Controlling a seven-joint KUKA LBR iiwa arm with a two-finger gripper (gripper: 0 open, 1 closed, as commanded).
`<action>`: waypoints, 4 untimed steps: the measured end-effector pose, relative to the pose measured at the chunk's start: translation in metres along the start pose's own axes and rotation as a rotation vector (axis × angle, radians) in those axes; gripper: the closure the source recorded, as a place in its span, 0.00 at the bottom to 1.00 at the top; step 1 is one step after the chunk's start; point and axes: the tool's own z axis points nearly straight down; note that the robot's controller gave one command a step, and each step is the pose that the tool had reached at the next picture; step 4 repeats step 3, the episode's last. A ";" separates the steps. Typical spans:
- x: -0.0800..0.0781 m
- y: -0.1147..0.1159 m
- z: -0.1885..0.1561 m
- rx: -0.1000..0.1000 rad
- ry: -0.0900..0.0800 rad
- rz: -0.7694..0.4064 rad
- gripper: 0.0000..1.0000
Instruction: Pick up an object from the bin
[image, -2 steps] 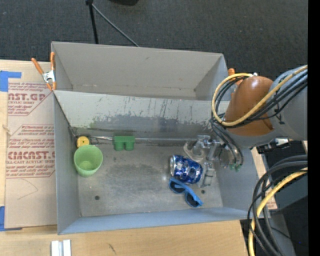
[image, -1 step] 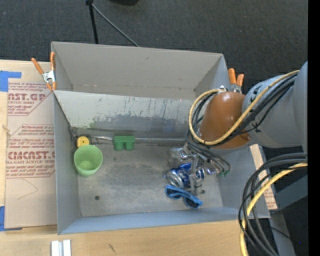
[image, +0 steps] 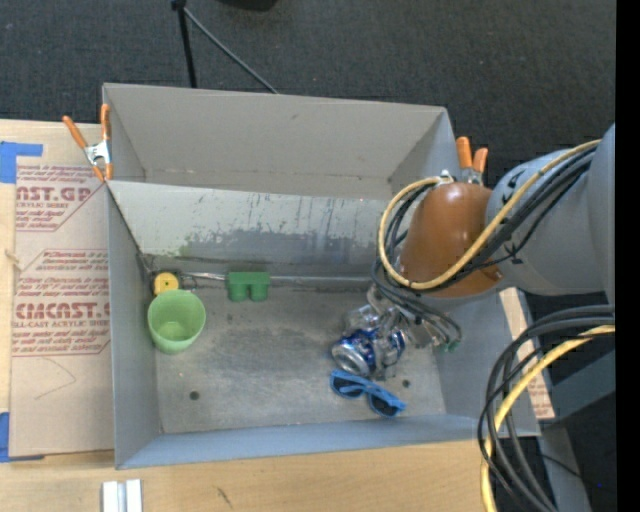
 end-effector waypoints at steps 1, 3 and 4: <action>0.000 0.017 -0.130 0.004 -0.009 0.010 1.00; -0.025 -0.022 -0.269 0.001 -0.002 -0.481 1.00; -0.025 -0.022 -0.269 0.001 -0.002 -0.481 1.00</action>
Offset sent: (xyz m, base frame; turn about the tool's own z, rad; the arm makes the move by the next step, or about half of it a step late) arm -0.0077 0.0156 0.1258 0.0104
